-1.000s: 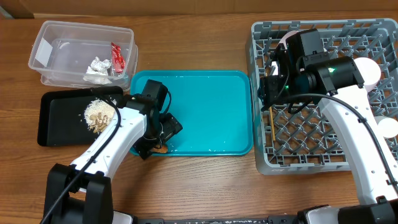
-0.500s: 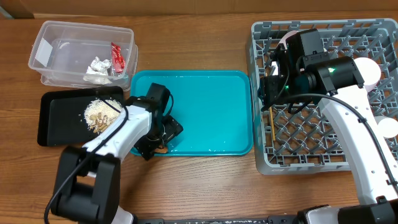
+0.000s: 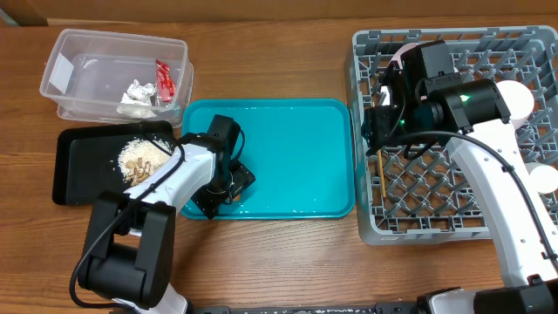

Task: Sort waste into correct bins and load items into the dishwasher
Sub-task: 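Grasp the carrot on the teal tray with the left gripper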

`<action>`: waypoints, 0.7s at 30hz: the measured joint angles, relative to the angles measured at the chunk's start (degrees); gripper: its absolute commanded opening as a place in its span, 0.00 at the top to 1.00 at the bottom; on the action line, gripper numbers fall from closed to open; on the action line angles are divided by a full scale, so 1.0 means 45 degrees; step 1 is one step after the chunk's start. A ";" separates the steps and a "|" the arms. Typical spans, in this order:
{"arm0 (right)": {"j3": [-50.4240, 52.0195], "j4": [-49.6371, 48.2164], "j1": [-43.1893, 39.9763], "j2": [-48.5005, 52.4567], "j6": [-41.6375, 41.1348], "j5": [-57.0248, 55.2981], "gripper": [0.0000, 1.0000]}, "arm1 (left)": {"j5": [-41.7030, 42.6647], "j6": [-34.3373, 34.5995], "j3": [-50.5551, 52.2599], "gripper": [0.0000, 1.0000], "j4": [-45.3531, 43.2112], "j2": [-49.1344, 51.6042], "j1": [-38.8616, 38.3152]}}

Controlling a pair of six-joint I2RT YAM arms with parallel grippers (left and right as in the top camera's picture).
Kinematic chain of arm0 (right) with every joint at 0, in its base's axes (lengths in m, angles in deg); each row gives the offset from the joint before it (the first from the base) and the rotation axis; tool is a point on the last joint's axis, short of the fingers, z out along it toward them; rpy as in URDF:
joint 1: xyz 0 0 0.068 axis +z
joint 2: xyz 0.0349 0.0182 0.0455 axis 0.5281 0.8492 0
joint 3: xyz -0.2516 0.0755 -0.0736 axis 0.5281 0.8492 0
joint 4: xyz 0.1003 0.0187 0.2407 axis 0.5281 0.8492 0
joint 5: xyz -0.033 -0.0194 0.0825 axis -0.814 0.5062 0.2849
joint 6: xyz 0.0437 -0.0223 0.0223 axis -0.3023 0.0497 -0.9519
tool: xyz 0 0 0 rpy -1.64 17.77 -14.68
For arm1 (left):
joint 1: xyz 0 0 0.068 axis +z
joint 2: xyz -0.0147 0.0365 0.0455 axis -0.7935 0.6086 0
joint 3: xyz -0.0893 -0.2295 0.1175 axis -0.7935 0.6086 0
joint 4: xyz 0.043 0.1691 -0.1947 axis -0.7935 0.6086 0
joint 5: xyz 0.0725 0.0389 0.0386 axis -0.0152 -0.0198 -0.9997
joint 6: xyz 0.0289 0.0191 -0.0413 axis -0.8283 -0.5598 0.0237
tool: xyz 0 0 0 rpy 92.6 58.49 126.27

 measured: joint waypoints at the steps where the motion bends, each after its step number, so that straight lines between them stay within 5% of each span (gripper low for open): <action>1: 0.0000 -0.0005 0.0000 0.0000 0.0005 0.0010 0.33 | 0.0010 0.0000 0.0000 0.10 0.0000 0.0000 0.0000; 6: 0.0000 -0.0010 -0.0005 0.0005 0.0000 0.0005 0.33 | 0.0039 0.0000 0.0000 0.11 -0.0063 0.0000 0.0000; 21: 0.0000 0.0000 -0.0005 0.0005 0.0000 0.0000 0.33 | -0.0427 0.0019 0.0000 0.60 -0.0427 0.0000 0.0000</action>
